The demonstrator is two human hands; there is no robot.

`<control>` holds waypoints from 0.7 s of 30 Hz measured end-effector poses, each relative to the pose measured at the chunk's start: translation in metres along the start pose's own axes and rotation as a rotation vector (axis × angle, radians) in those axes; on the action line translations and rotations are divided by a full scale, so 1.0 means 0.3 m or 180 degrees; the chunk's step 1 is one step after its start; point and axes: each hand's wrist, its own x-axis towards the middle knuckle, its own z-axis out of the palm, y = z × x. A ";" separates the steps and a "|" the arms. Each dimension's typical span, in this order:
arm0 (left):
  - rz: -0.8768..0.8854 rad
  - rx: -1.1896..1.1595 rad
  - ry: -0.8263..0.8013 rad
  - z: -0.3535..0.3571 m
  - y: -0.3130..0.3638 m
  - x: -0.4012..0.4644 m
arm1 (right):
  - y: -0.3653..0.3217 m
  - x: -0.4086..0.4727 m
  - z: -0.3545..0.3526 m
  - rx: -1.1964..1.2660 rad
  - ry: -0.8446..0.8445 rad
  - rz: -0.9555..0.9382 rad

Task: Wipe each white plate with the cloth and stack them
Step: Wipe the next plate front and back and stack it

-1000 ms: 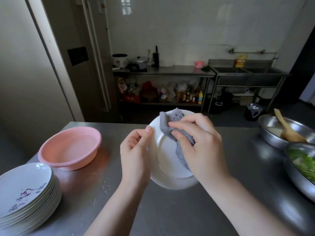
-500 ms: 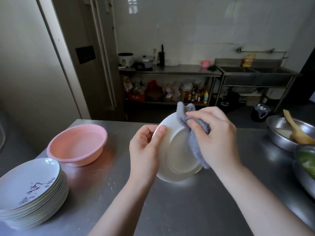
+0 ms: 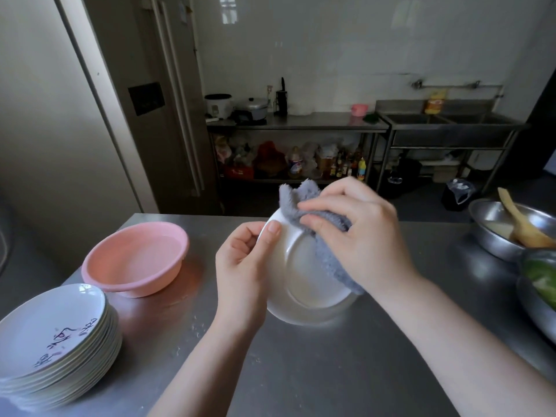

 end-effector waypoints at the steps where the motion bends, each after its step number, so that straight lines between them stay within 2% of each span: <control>1: -0.0033 -0.0015 0.0030 -0.002 0.002 0.001 | 0.010 0.009 -0.008 0.0012 0.0108 0.0135; 3: -0.0069 -0.0039 0.0036 -0.006 0.003 0.006 | 0.005 0.012 -0.003 -0.0061 0.0185 0.0133; 7: -0.0155 -0.0099 0.0017 -0.011 0.001 0.011 | 0.005 0.009 0.013 -0.0146 -0.0065 -0.0286; 15: -0.0349 -0.0546 0.0533 0.009 -0.025 0.027 | 0.157 -0.074 -0.005 0.0338 0.0860 0.0881; 19: -0.0471 -0.0857 0.0922 0.048 -0.051 0.028 | 0.149 -0.189 0.064 0.0460 0.1348 0.1128; 21: -0.0628 -0.0981 0.1110 0.076 -0.053 0.030 | 0.111 -0.245 0.122 0.0362 0.1381 0.1032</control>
